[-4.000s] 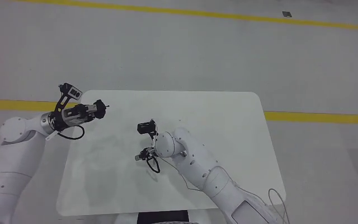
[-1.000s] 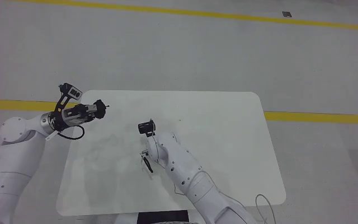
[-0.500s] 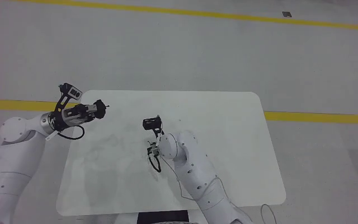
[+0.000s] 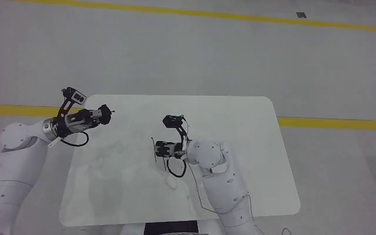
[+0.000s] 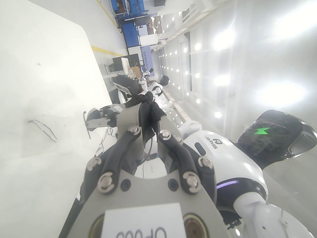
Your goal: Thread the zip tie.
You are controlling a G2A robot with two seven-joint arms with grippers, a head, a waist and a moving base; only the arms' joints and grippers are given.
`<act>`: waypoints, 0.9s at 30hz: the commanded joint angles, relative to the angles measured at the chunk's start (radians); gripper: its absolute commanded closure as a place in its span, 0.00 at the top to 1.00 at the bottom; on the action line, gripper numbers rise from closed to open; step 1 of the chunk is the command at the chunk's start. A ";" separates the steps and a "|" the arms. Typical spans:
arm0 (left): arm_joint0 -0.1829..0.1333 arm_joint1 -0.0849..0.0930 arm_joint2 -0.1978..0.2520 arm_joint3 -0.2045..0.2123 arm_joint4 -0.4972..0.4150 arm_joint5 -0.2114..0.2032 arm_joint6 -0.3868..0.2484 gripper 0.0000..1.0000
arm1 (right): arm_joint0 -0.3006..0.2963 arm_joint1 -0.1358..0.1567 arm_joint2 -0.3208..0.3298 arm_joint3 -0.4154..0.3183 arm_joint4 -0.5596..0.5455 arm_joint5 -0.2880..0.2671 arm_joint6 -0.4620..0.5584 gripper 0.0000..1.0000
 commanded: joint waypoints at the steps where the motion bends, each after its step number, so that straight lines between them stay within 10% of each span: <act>1: 0.000 0.000 0.000 0.000 0.000 0.000 0.000 0.00 | 0.001 0.003 0.008 0.006 0.041 -0.031 0.012 0.00; 10: 0.000 0.000 0.000 0.000 0.000 0.000 0.000 0.00 | -0.001 0.003 0.008 0.009 0.045 -0.028 0.002 0.00; 27: 0.000 0.000 0.000 0.000 0.000 0.000 0.000 0.00 | -0.085 0.010 -0.099 -0.084 -0.037 -0.149 -0.789 0.00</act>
